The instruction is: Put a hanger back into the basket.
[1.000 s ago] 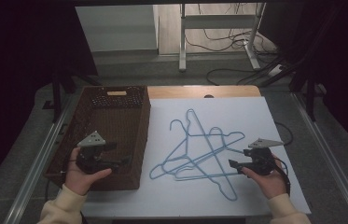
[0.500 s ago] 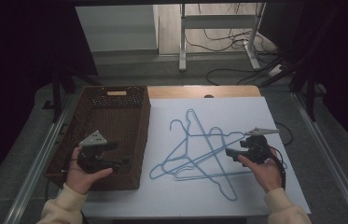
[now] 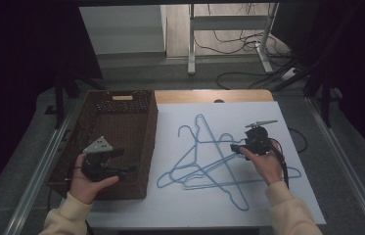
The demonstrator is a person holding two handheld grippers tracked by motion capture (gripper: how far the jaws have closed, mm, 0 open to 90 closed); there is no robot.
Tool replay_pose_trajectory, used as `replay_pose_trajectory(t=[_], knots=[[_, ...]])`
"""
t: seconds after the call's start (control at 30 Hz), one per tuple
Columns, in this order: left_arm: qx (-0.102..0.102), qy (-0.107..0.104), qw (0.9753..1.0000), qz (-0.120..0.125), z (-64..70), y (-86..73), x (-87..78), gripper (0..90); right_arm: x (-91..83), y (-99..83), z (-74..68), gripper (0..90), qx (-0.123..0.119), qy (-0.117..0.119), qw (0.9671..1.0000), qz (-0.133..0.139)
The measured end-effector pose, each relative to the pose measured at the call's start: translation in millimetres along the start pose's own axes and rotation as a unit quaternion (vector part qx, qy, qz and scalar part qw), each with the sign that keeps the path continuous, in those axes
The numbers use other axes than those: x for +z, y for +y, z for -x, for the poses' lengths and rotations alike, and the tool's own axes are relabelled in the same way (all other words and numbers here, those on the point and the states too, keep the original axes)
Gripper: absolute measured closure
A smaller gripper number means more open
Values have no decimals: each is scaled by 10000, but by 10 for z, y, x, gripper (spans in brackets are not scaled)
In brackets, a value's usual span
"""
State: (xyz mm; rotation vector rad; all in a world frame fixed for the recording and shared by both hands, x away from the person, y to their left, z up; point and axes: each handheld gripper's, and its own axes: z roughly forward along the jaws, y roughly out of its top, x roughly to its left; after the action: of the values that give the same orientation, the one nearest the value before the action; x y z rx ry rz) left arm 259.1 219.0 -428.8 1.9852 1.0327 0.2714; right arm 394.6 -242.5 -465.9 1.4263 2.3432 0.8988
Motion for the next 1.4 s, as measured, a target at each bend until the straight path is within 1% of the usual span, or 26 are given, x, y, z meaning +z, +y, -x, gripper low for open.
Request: replay_pose_trajectory(t=[0.07,0.17,0.2,0.23,0.27,0.33,0.37,0.4,0.43,0.53,0.67,0.7,0.73,0.8,0.87,0.9,0.97,1.0,1.07,1.13,1.17,1.2,1.3,1.33,1.37,1.4], knots=[[-1,1,10000,2,2,1,-1,205,65,36,4,343,-18,-63,10000,-71],[11,-7,10000,-16,12,2,6,205,153,72,21,380,-17,-84,9997,-216],[15,-9,10000,-21,15,1,10,205,153,72,21,380,-17,-84,9997,-216],[21,-20,10000,-34,21,1,17,205,238,94,37,418,15,-88,9991,-406],[21,-20,10000,-34,21,1,17,205,238,94,37,418,15,-88,9991,-406],[28,-24,10000,-38,23,2,18,205,318,107,47,454,-4,-170,9985,-520],[31,-20,10000,-37,24,2,17,205,359,112,54,458,-8,-204,9980,-603],[31,-20,10000,-37,24,2,17,205,359,112,54,458,-8,-204,9980,-603],[29,-17,10000,-37,22,1,18,205,410,117,61,476,-14,-269,9973,-677],[28,-31,10000,-44,21,-2,27,204,454,131,58,513,-47,-230,9970,-742],[36,-35,10000,-57,24,-3,33,203,506,134,29,582,-96,-351,9955,-872],[42,-35,10000,-56,28,-3,31,203,525,130,19,604,-115,-424,9946,-939],[42,-35,10000,-56,28,-3,31,202,525,130,19,604,-115,-424,9946,-939],[45,-38,10000,-57,28,-3,29,202,544,128,-8,661,-223,-561,9933,-990],[45,-36,10000,-58,30,-4,32,202,546,129,-25,722,-253,-594,9930,-993],[45,-36,10000,-58,30,-4,32,202,546,129,-25,722,-253,-594,9930,-993],[76,-43,9999,-65,41,-2,37,201,552,129,-61,778,-300,-634,9927,-983],[76,-43,9999,-65,41,-2,37,202,552,129,-61,778,-300,-634,9927,-983],[100,-52,9999,-71,52,-1,38,201,554,128,-75,814,-263,-748,9928,-901],[105,-54,9999,-72,53,0,37,201,550,124,-69,832,-209,-764,9932,-856],[106,-55,9999,-57,57,2,34,201,530,119,-43,855,-21,-610,9949,-806],[109,-57,9999,-53,59,3,32,201,511,118,-33,852,27,-556,9955,-761],[114,-62,9999,-48,64,7,31,201,458,122,-25,857,57,-590,9960,-664],[119,-61,9999,-47,68,8,31,201,395,129,-13,860,178,-506,9972,-524],[131,-65,9999,-48,73,10,33,201,361,132,-10,860,240,-444,9977,-458],[133,-66,9999,-45,80,12,35,201,338,133,-13,860,260,-444,9978,-413]])
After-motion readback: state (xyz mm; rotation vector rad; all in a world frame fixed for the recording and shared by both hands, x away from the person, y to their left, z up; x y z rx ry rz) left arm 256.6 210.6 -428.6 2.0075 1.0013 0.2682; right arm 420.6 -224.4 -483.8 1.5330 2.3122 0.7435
